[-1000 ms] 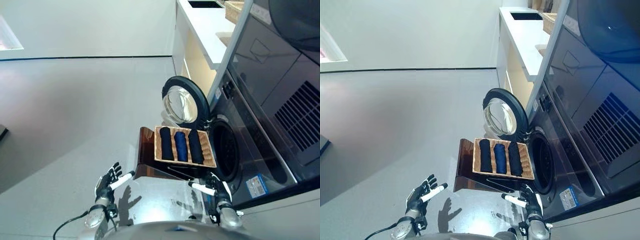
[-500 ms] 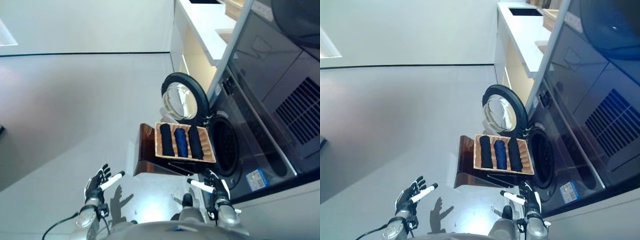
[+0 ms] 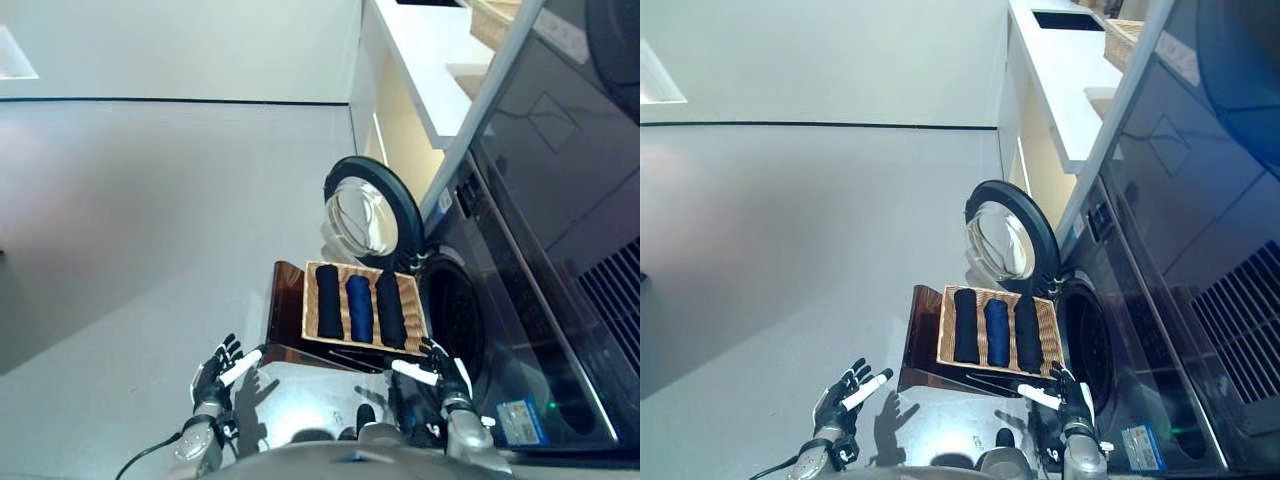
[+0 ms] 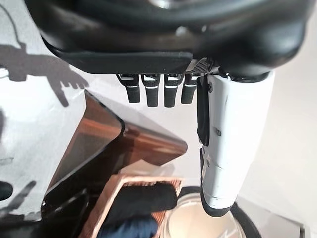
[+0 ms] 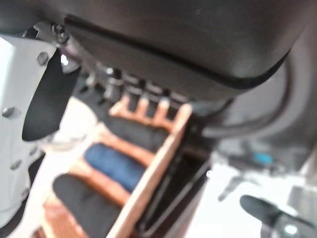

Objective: Pick up the clothes and place them into the washing machine

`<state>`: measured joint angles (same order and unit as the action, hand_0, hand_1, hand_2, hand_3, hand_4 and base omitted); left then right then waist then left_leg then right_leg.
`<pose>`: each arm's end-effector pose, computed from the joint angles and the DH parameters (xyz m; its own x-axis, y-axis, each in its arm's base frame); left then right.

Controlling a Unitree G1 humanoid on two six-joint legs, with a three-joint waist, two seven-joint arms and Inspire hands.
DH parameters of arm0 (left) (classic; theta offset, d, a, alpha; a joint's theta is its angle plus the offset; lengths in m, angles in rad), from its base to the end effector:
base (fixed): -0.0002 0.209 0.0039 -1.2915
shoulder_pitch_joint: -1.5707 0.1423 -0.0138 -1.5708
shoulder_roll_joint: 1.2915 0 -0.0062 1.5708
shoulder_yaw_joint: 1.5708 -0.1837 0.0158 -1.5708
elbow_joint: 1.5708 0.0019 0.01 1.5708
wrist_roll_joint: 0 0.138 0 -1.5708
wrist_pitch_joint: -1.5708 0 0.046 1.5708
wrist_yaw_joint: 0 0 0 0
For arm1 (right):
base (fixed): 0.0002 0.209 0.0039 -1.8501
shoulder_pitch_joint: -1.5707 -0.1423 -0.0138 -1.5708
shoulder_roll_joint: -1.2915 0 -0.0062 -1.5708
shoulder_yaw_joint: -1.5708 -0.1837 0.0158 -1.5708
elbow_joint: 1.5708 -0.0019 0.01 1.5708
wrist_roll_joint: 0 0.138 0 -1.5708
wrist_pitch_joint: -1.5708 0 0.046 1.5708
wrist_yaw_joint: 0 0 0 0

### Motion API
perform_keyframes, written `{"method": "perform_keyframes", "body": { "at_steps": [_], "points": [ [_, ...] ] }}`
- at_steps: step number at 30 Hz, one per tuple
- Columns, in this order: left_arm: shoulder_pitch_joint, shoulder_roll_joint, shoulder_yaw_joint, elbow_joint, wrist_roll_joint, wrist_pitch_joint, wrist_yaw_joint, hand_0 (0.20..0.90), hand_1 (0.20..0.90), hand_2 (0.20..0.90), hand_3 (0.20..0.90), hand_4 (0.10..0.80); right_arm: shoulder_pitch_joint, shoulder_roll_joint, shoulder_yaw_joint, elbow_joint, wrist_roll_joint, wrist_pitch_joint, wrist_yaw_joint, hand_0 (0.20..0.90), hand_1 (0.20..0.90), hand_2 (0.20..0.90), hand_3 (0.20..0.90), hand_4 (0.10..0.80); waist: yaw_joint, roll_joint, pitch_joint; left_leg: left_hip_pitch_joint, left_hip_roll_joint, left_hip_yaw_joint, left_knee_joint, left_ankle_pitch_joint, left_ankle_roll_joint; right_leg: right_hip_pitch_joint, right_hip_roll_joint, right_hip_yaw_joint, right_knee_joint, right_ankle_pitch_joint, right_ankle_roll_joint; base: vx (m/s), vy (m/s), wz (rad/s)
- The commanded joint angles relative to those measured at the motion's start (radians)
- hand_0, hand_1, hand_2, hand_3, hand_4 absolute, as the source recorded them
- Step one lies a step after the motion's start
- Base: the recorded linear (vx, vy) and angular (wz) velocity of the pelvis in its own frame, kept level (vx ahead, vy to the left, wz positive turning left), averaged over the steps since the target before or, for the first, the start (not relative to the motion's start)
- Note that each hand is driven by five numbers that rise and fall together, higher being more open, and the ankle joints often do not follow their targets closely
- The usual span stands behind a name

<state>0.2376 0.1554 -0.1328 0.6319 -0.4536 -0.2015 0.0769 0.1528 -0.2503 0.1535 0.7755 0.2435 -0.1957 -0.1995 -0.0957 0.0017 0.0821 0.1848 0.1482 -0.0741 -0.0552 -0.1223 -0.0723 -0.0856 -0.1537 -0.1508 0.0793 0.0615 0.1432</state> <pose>0.0898 0.1848 -0.0846 0.7539 0.1639 -0.6362 -0.3018 0.9465 -0.1139 0.0971 -0.2114 -0.0886 0.7124 -0.2867 -0.6406 0.1936 0.9576 -0.2133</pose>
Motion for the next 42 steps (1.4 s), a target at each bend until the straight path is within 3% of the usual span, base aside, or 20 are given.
{"method": "perform_keyframes", "body": {
  "at_steps": [1,3,5,7,11,13,15,18,20,21,23,26,30,34,38,40,42],
  "points": [
    [-0.069,0.041,-0.019,-0.094,-0.02,-0.074,-0.004,0.9,0.9,0.9,0.9,0.8,-0.065,0.003,-0.037,-0.036,0.03,-0.081,-0.033,0.9,0.9,0.9,0.9,0.8,0.004,-0.014,-0.01,0.086,0.035,0.009,0.145,0.067,-0.038,-0.138,0.024,0.034,0.078,0.066,0.0,0.133,-0.241,0.18],
    [-0.077,0.04,-0.036,-0.097,-0.016,-0.069,-0.004,0.9,0.9,0.9,0.9,0.8,-0.058,-0.007,-0.042,-0.02,0.034,-0.084,-0.04,0.9,0.9,0.9,0.9,0.8,0.006,-0.018,-0.008,0.035,0.048,0.0,0.26,0.147,-0.04,-0.099,0.06,0.045,0.068,0.034,-0.031,0.143,-0.238,0.19],
    [-0.107,0.039,-0.06,-0.097,-0.015,-0.068,-0.001,0.9,0.9,0.9,0.9,0.8,-0.06,-0.021,-0.05,-0.013,0.042,-0.091,-0.045,0.9,0.9,0.9,0.9,0.8,0.018,-0.044,0.022,-0.096,0.011,-0.026,0.479,0.212,-0.027,-0.055,0.058,0.049,0.055,0.02,-0.064,0.063,-0.254,0.37],
    [-0.121,0.041,-0.076,-0.11,-0.021,-0.064,-0.009,0.9,0.9,0.9,0.9,0.8,-0.066,-0.035,-0.062,0.002,0.044,-0.09,-0.057,0.9,0.9,0.9,0.9,0.8,0.027,-0.068,0.047,-0.177,0.0,0.017,0.565,0.218,-0.01,-0.013,0.053,0.038,0.043,0.004,-0.083,0.056,-0.212,0.27],
    [-0.122,0.041,-0.083,-0.094,-0.022,-0.068,0.011,0.9,0.9,0.9,0.9,0.8,-0.084,-0.032,-0.066,0.001,0.062,-0.097,-0.073,0.9,0.9,0.9,0.9,0.8,0.071,-0.087,0.069,-0.32,0.0,0.064,0.442,0.149,0.01,0.05,0.041,0.071,0.019,-0.023,-0.065,0.185,-0.009,-0.01],
    [-0.122,0.043,-0.081,-0.086,-0.024,-0.068,0.017,0.9,0.9,0.9,0.9,0.8,-0.095,-0.032,-0.056,0.0,0.059,-0.096,-0.078,0.9,0.9,0.9,0.9,0.8,0.09,-0.078,0.069,-0.365,0.022,0.062,0.322,0.174,-0.007,0.077,0.043,0.091,0.004,-0.038,-0.053,0.265,0.138,-0.13],
    [-0.12,0.041,-0.083,-0.077,-0.025,-0.07,0.025,0.9,0.9,0.9,0.9,0.8,-0.103,-0.029,-0.041,-0.006,0.058,-0.1,-0.085,0.9,0.9,0.9,0.9,0.8,0.118,-0.051,0.067,-0.4,0.039,0.029,0.185,0.264,-0.035,0.119,0.052,0.116,-0.018,-0.057,-0.039,0.305,0.186,-0.08],
    [-0.118,0.039,-0.081,-0.076,-0.025,-0.07,0.028,0.9,0.9,0.9,0.9,0.8,-0.106,-0.024,-0.039,-0.015,0.052,-0.098,-0.089,0.9,0.9,0.9,0.9,0.8,0.14,-0.024,0.064,-0.421,0.039,0.007,0.095,0.327,-0.06,0.185,0.042,0.146,-0.041,-0.095,-0.025,0.271,0.186,-0.27],
    [-0.121,0.038,-0.082,-0.074,-0.028,-0.073,0.027,0.9,0.9,0.9,0.9,0.8,-0.107,-0.019,-0.041,-0.011,0.055,-0.096,-0.084,0.9,0.9,0.9,0.9,0.8,0.14,-0.021,0.057,-0.403,0.03,0.017,0.094,0.298,-0.049,0.2,0.027,0.157,-0.037,-0.114,-0.015,0.222,0.224,-0.51],
    [-0.145,0.041,-0.098,-0.065,-0.017,-0.074,0.033,0.9,0.9,0.9,0.9,0.8,-0.115,-0.003,-0.043,0.005,0.06,-0.091,-0.086,0.9,0.9,0.9,0.9,0.8,0.138,-0.018,0.043,-0.425,-0.008,0.045,0.153,0.274,-0.036,0.226,-0.024,0.16,-0.023,-0.116,0.005,0.323,0.355,-0.93],
    [-0.176,0.058,-0.094,-0.06,-0.019,-0.088,0.041,0.9,0.9,0.9,0.9,0.8,-0.148,0.023,-0.036,0.039,0.081,-0.084,-0.084,0.9,0.9,0.9,0.9,0.8,0.142,-0.021,0.038,-0.412,-0.031,0.069,0.169,0.242,-0.014,0.206,-0.06,0.177,0.008,-0.092,0.02,0.256,0.279,-0.85],
    [-0.192,0.078,-0.074,-0.072,-0.03,-0.097,0.072,0.9,0.9,0.9,0.9,0.8,-0.183,0.032,0.003,0.02,0.064,-0.078,-0.085,0.9,0.9,0.9,0.9,0.8,0.154,-0.033,0.036,-0.399,-0.039,0.121,0.174,0.217,0.005,0.156,-0.088,0.177,0.035,-0.035,0.037,0.11,0.156,-0.49],
    [-0.205,0.088,-0.063,-0.068,-0.026,-0.103,0.082,0.9,0.9,0.9,0.9,0.8,-0.202,0.041,0.013,0.012,0.063,-0.069,-0.081,0.9,0.9,0.9,0.9,0.8,0.155,-0.046,0.032,-0.39,-0.058,0.144,0.181,0.186,0.022,0.155,-0.116,0.165,0.025,0.013,0.053,0.112,0.106,-0.47],
    [-0.176,0.08,-0.038,-0.053,-0.037,-0.097,0.079,0.9,0.9,0.9,0.9,0.8,-0.193,0.033,0.009,-0.018,0.041,-0.056,-0.075,0.9,0.9,0.9,0.9,0.8,0.156,-0.069,0.016,-0.396,-0.089,0.168,0.209,0.139,0.042,0.16,-0.159,0.166,-0.009,0.116,0.082,0.127,0.095,-0.17],
    [-0.168,0.077,-0.035,-0.062,-0.037,-0.092,0.071,0.9,0.9,0.9,0.9,0.8,-0.192,0.031,-0.008,-0.05,0.057,-0.061,-0.081,0.9,0.9,0.9,0.9,0.8,0.145,-0.06,0.012,-0.375,-0.135,0.172,0.214,0.097,0.079,0.124,-0.189,0.185,0.082,0.201,0.073,0.097,0.176,-0.07],
    [-0.165,0.081,-0.035,-0.079,-0.034,-0.091,0.068,0.9,0.9,0.9,0.9,0.8,-0.198,0.03,-0.006,-0.058,0.059,-0.063,-0.082,0.9,0.9,0.9,0.9,0.8,0.137,-0.042,0.026,-0.348,-0.152,0.172,0.211,0.08,0.1,0.08,-0.193,0.188,0.173,0.234,0.049,0.079,0.258,-0.06],
    [-0.166,0.086,-0.032,-0.089,-0.033,-0.087,0.063,0.9,0.9,0.9,0.9,0.8,-0.21,0.031,0.0,-0.066,0.057,-0.063,-0.083,0.9,0.9,0.9,0.9,0.8,0.129,-0.019,0.051,-0.314,-0.161,0.18,0.206,0.07,0.12,0.037,-0.194,0.153,0.267,0.251,0.03,0.064,0.269,-0.17]
  ]
}}
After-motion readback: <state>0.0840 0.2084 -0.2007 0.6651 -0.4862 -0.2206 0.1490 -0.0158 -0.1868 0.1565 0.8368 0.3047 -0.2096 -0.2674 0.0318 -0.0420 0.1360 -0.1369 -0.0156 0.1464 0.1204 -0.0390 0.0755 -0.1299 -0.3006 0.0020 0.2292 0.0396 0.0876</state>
